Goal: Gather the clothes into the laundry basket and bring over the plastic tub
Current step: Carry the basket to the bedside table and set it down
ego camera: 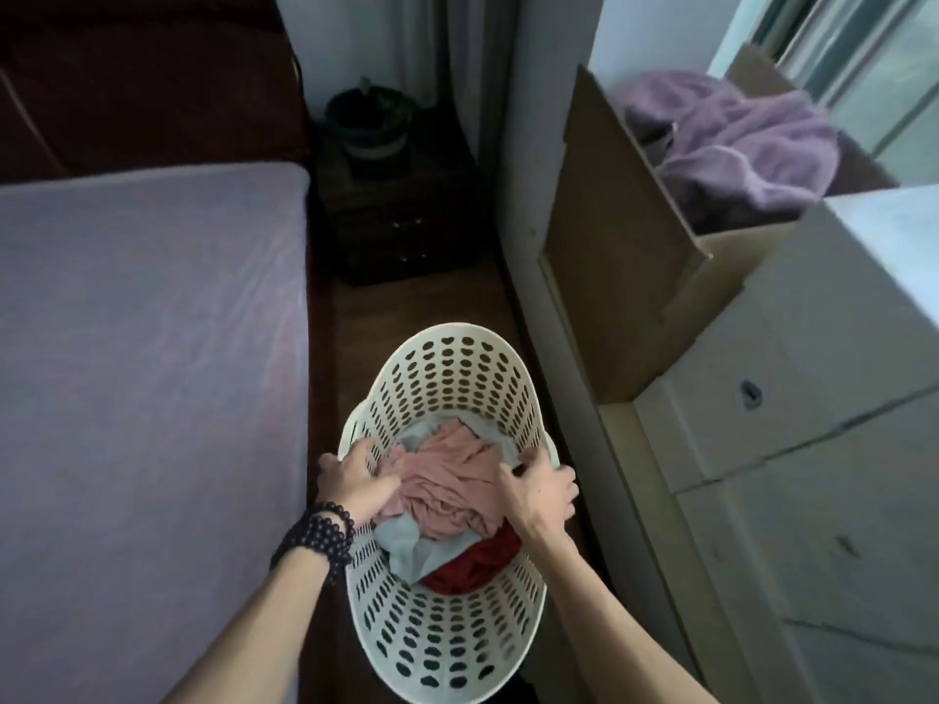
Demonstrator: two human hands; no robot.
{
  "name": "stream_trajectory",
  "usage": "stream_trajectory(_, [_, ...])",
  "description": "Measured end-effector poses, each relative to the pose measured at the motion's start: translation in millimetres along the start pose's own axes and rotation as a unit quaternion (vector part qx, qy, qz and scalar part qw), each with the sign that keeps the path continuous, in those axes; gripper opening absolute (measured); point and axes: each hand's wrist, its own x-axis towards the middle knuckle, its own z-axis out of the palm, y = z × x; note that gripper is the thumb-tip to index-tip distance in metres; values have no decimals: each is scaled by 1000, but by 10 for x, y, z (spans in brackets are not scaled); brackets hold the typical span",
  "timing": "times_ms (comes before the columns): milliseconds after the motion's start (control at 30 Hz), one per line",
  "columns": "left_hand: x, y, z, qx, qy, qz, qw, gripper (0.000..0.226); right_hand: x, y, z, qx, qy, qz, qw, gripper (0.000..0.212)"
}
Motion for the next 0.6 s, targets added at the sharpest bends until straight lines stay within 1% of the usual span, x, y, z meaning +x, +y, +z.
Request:
stream_trajectory(67, [413, 248, -307, -29, 14, -19, 999, 57, 373, -515, -90, -15, 14, -18, 1000, 45])
stream_trajectory(100, [532, 326, -408, -36, 21, -16, 999, 54, 484, -688, -128, -19, 19, -26, 999, 45])
stream_trajectory(200, [1163, 687, -798, -64, 27, -21, 997, 52, 1010, -1493, -102, -54, 27, -50, 997, 49])
stream_trajectory(300, [1826, 1055, -1051, -75, 32, -10, 997, 52, 1520, -2228, 1, -78, 14, -68, 994, 57])
stream_trajectory(400, [2615, 1440, -1283, -78, 15, -16, 997, 59, 2222, -2865, 137, -75, -1, -56, 996, 53])
stream_trajectory(433, [2870, 1548, -1329, -77, 16, -11, 997, 59, 2439, -3025, 197, -68, -1, -50, 996, 52])
stream_trajectory(500, [3447, 1802, -1372, -61, 12, -5, 998, 53, 2952, -3347, 300, -76, -2, -22, 997, 57])
stream_trajectory(600, [4096, 2131, -1397, -43, -8, -10, 999, 47, 3572, -3614, 375, -82, -8, 14, 996, 64])
